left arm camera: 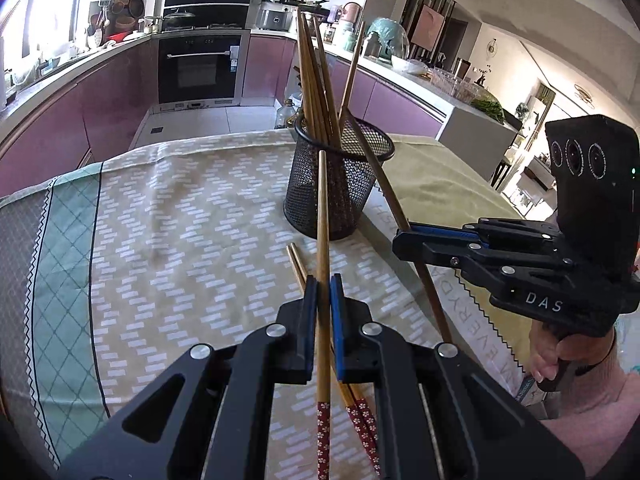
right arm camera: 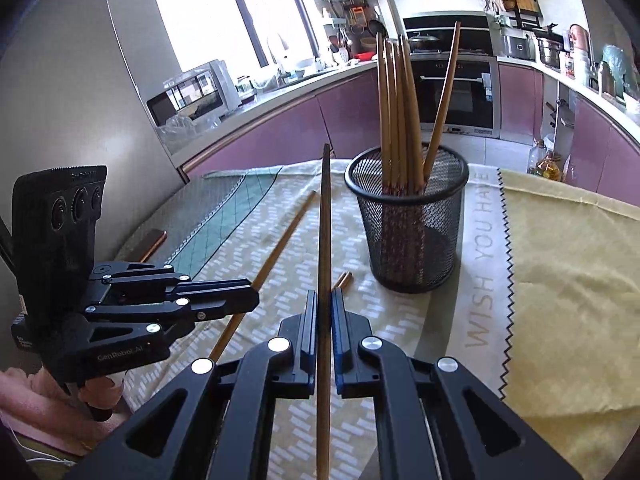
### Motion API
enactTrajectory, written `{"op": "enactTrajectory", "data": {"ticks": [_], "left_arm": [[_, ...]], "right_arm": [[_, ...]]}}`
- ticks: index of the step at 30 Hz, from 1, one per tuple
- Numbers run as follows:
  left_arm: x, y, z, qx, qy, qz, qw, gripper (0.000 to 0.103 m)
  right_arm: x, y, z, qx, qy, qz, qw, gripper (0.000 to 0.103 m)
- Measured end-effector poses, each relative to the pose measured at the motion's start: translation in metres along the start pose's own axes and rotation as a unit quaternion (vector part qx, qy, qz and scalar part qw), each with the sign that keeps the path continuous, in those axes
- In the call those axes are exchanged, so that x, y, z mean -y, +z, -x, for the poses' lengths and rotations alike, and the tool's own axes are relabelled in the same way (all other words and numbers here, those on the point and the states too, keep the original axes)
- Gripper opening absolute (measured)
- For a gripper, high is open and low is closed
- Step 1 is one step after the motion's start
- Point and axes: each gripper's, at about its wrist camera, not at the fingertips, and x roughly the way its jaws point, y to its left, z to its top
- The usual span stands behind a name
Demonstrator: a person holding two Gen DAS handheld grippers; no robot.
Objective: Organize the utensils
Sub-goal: 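Lift both chopsticks upright and carry them over the mesh cup, then lower the chopsticks into the mesh cup and open both grippers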
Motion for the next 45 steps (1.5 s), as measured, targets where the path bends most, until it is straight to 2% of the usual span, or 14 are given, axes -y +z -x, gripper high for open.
{"op": "enactTrajectory", "data": {"ticks": [9,21,45], "left_arm": [[-0.003,0.016,0.021,0.029,-0.016,0.006,0.9994,0.007],[-0.005,0.04,0.048,0.084,-0.015,0.003,0.9963,0.007],[0.015,0.119,0.071,0.175,-0.021,-0.019,0.9841,0.007]], "right_arm": [[0.005,0.014,0.02,0.039,-0.003,-0.001,0.999,0.006],[0.008,0.034,0.041,0.085,-0.007,0.001,0.996,0.006],[0.02,0.11,0.083,0.178,-0.032,0.026,0.983,0.006]]}}
